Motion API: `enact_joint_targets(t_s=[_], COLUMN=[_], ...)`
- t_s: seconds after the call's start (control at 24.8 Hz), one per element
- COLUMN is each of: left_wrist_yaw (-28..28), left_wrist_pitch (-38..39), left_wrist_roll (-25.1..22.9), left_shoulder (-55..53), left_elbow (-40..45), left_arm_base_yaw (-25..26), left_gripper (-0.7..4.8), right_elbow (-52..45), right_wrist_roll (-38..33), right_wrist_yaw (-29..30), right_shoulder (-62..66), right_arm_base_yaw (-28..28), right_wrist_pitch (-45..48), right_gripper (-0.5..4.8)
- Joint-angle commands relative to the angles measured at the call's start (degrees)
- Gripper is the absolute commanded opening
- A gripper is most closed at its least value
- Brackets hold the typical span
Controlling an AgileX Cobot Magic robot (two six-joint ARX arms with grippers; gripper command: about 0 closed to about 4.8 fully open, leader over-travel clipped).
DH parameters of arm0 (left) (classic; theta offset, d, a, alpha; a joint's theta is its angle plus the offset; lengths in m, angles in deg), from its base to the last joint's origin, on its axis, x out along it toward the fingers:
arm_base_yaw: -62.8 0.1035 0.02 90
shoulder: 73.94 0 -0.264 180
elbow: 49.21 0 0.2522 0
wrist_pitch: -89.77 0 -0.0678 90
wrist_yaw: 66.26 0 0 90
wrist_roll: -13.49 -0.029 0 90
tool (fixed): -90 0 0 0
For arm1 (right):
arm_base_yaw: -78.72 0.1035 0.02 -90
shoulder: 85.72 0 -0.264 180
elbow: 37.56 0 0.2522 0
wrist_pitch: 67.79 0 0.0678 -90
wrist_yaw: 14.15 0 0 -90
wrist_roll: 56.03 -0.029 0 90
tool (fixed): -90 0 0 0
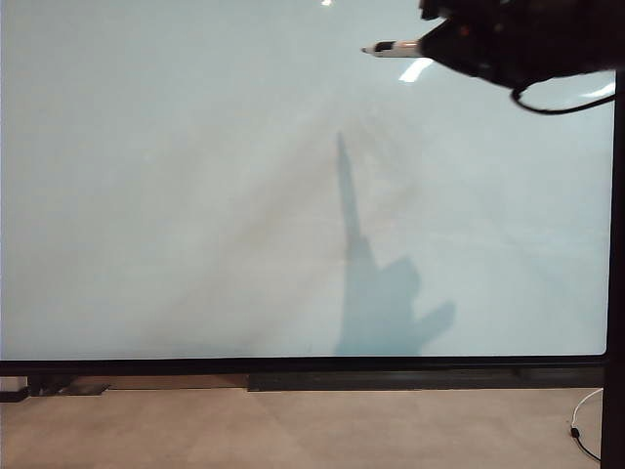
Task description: Pick up the pen on the shelf to the right of the whiteboard and draw a triangle.
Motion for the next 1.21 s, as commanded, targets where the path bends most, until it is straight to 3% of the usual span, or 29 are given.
enact_joint_targets(t_s=[0.04,0.12,0.4,0.6,1.09,1.21], left_wrist_yaw=[0.2,0.2,0.2,0.2,0.2,0.2], left_wrist_pitch=[0.2,0.2,0.2,0.2,0.2,0.2], left_wrist_roll=[0.0,0.0,0.0,0.0,0.0,0.0], left_shoulder=[0.0,0.0,0.0,0.0,0.0,0.0], left_elbow=[-0.2,-0.2,-0.2,-0.2,-0.2,-0.2], left_arm_base_yaw=[0.0,0.0,0.0,0.0,0.0,0.0], left_gripper=[-0.05,-0.05,-0.05,-0.05,-0.05,-0.05], right_elbow=[2.7,4.1,4.3,5.5,12.4,13.0], right_wrist_roll=[-0.7,-0.5,8.4,8.7,12.7,13.1], right_wrist_yaw=[9.1,11.9,10.3,8.3,9.0,5.9], right_shoulder=[2.5,4.1,8.0,14.1,20.0,20.0], right_arm_base_yaw=[0.1,0.1,0.0,-0.5,-0.9,-1.0], right_wrist_pitch=[4.2,3.5,4.1,10.7,11.0,11.0], right_gripper=[-0.06,-0.06,-0.06,-0.06,-0.06,-0.06])
